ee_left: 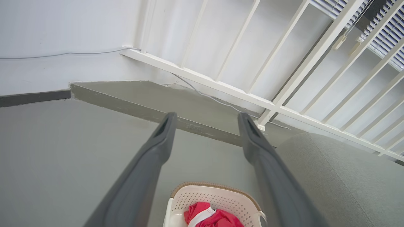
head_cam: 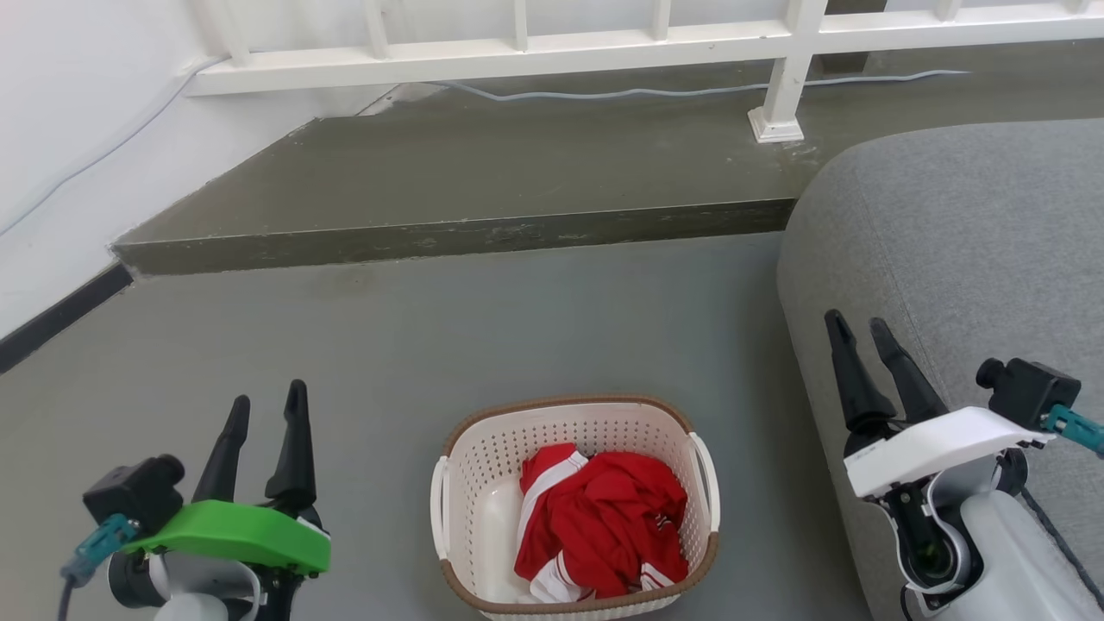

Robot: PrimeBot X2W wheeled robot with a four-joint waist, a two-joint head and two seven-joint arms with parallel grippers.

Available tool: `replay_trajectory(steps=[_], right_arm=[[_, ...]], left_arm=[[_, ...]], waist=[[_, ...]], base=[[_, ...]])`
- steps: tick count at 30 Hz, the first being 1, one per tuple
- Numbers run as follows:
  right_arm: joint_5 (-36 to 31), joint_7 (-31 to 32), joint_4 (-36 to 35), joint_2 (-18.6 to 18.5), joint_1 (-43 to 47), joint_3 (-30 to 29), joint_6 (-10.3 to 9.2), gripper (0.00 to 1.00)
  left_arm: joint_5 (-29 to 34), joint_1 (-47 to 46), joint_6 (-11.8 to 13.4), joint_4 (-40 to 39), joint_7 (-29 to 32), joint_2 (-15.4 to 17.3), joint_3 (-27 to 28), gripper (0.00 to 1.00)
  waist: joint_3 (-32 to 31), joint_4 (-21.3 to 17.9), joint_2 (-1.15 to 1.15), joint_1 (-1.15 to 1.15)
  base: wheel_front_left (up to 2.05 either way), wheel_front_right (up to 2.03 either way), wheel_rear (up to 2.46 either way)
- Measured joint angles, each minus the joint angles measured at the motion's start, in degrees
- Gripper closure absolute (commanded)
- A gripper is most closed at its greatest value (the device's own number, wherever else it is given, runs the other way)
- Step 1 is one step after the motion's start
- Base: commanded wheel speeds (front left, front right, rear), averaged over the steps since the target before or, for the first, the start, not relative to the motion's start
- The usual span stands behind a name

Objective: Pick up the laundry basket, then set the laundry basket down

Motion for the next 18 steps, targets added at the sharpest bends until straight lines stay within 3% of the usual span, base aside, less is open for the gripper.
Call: replay_trajectory(steps=[18], right_arm=[[-13.47, -3.59, -0.04, -0.33, -0.03, 1.96, -0.01, 0.00]], left_arm=[[13.81, -0.01, -0.01, -1.13, -3.74, -0.65, -1.35, 0.00]], waist=[[-0.20, 0.31, 0.00, 0.00]], base=[[0.00, 0.00, 0.00]])
